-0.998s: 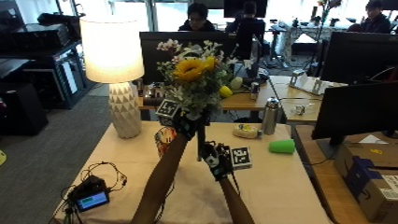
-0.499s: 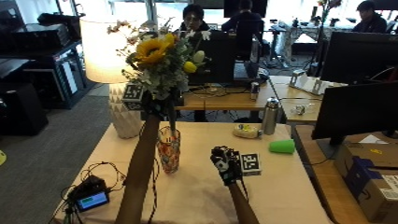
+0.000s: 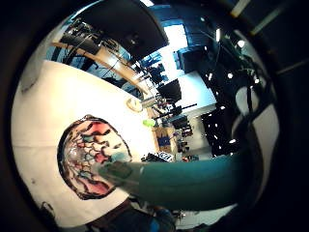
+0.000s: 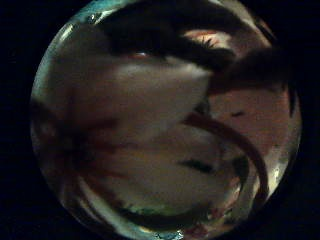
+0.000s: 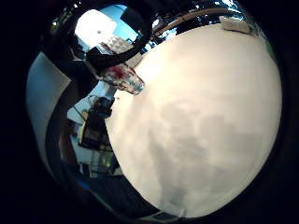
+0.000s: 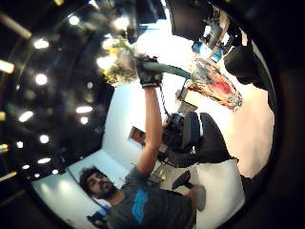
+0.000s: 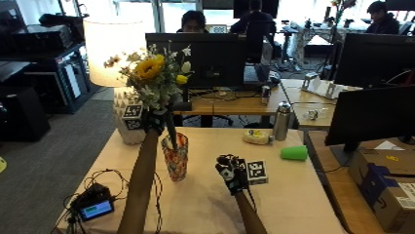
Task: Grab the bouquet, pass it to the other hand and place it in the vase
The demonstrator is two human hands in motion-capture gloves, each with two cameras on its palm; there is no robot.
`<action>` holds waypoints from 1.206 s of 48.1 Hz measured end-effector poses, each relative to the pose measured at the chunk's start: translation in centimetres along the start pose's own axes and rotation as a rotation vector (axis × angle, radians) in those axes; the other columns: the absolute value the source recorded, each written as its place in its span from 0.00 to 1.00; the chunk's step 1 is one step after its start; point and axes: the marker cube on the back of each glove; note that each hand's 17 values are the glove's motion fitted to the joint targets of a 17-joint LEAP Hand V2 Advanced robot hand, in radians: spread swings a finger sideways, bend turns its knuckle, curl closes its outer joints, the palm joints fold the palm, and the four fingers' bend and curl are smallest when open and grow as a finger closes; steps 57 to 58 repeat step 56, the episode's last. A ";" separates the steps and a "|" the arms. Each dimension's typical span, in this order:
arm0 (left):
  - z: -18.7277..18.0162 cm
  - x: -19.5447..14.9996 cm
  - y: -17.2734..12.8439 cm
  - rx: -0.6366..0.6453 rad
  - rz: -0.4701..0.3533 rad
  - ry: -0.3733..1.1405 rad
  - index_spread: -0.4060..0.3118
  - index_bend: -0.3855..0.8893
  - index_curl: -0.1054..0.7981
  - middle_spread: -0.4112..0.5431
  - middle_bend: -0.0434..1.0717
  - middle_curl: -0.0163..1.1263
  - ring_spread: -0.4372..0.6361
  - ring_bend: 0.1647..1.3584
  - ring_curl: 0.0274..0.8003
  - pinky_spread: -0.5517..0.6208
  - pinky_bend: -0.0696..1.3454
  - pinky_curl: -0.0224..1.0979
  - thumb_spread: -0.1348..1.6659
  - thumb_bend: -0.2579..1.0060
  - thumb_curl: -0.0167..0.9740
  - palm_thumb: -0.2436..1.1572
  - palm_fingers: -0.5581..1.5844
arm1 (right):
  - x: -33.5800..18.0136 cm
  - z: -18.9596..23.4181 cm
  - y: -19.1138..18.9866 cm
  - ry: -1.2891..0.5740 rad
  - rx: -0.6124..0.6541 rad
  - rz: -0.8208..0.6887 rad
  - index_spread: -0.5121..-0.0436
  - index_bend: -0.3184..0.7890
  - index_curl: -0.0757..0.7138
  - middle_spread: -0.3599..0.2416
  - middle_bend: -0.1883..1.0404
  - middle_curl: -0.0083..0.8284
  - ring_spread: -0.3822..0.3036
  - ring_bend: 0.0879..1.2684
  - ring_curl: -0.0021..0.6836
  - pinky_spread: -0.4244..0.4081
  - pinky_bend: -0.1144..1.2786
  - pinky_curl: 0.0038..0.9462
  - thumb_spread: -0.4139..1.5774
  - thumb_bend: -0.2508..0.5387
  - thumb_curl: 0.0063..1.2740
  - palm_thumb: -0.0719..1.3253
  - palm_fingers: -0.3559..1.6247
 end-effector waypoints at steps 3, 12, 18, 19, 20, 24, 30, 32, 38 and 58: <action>-0.3 -1.8 0.9 0.018 -0.089 -0.017 0.15 0.40 0.52 0.09 0.51 0.45 0.09 0.48 0.56 0.17 0.44 0.39 0.14 0.17 0.78 0.81 0.79 | 0.0 0.0 -0.3 -0.017 0.002 -0.055 0.46 0.39 0.45 0.34 0.42 0.55 0.35 0.29 0.57 0.67 0.37 0.37 0.72 0.29 0.41 0.63 0.69; 2.0 1.3 8.0 -0.113 -0.168 -0.271 0.22 0.41 0.51 0.11 0.50 0.46 0.11 0.43 0.54 0.36 0.21 0.33 0.29 0.15 0.75 0.76 0.67 | -2.5 -0.1 -0.3 -0.009 -0.013 -0.211 0.46 0.40 0.45 0.34 0.41 0.55 0.36 0.26 0.57 0.71 0.35 0.36 0.72 0.29 0.41 0.63 0.68; -1.6 -5.8 4.9 -0.113 -0.155 -0.632 0.39 0.38 0.49 0.24 0.27 0.43 0.35 0.31 0.52 0.67 0.28 0.36 0.43 0.11 0.61 0.56 0.40 | -2.6 -0.5 0.3 0.025 0.002 -0.017 0.46 0.40 0.46 0.34 0.40 0.55 0.37 0.24 0.57 0.77 0.32 0.36 0.72 0.29 0.40 0.63 0.68; -2.1 -6.5 4.6 -0.115 -0.158 -0.670 0.40 0.39 0.49 0.27 0.24 0.42 0.38 0.30 0.52 0.70 0.29 0.36 0.44 0.12 0.59 0.55 0.38 | -2.6 -0.5 0.2 0.028 0.002 -0.025 0.46 0.40 0.46 0.34 0.40 0.55 0.37 0.24 0.57 0.78 0.32 0.36 0.72 0.29 0.40 0.63 0.68; -2.4 -7.0 4.6 -0.124 -0.164 -0.708 0.43 0.38 0.48 0.30 0.20 0.41 0.42 0.30 0.50 0.73 0.31 0.36 0.45 0.12 0.58 0.52 0.36 | -2.5 -0.5 0.2 0.030 0.002 -0.034 0.46 0.40 0.46 0.34 0.40 0.55 0.37 0.24 0.57 0.78 0.31 0.36 0.72 0.29 0.40 0.63 0.68; -4.0 -8.3 5.7 -0.196 -0.208 -0.927 0.51 0.35 0.44 0.41 0.15 0.35 0.56 0.27 0.45 0.82 0.37 0.36 0.47 0.13 0.53 0.48 0.31 | -2.2 -0.8 -0.2 0.056 -0.006 -0.097 0.46 0.40 0.47 0.35 0.40 0.55 0.38 0.23 0.57 0.81 0.30 0.35 0.72 0.29 0.40 0.62 0.68; -7.7 -9.7 6.5 -0.232 -0.288 -1.064 0.62 0.35 0.39 0.57 0.17 0.30 0.71 0.29 0.40 0.89 0.46 0.37 0.48 0.16 0.48 0.45 0.25 | -2.1 -1.1 -0.2 0.080 -0.003 -0.108 0.46 0.40 0.47 0.35 0.39 0.55 0.38 0.21 0.57 0.83 0.28 0.35 0.72 0.29 0.40 0.62 0.67; -8.6 -8.8 7.6 -0.237 -0.324 -1.091 0.65 0.35 0.37 0.62 0.18 0.29 0.75 0.30 0.39 0.90 0.48 0.37 0.49 0.17 0.47 0.46 0.24 | -1.9 -1.2 -0.4 0.090 0.000 -0.135 0.46 0.40 0.47 0.35 0.39 0.55 0.39 0.21 0.57 0.84 0.28 0.35 0.72 0.29 0.40 0.62 0.67; -11.5 -6.9 9.5 -0.182 -0.361 -1.091 0.68 0.35 0.34 0.71 0.17 0.27 0.84 0.30 0.37 0.92 0.53 0.38 0.50 0.17 0.44 0.47 0.20 | -3.2 -1.0 -0.1 0.029 -0.007 -0.155 0.46 0.40 0.48 0.35 0.38 0.55 0.40 0.20 0.57 0.86 0.26 0.35 0.73 0.29 0.39 0.62 0.67; -15.1 -4.2 10.4 -0.088 -0.208 -1.039 0.63 0.36 0.27 0.76 0.19 0.23 0.93 0.32 0.35 0.93 0.54 0.36 0.51 0.17 0.39 0.48 0.19 | -3.4 0.2 -0.1 0.074 -0.015 -0.025 0.46 0.40 0.48 0.35 0.37 0.55 0.40 0.18 0.57 0.88 0.24 0.36 0.73 0.29 0.38 0.61 0.66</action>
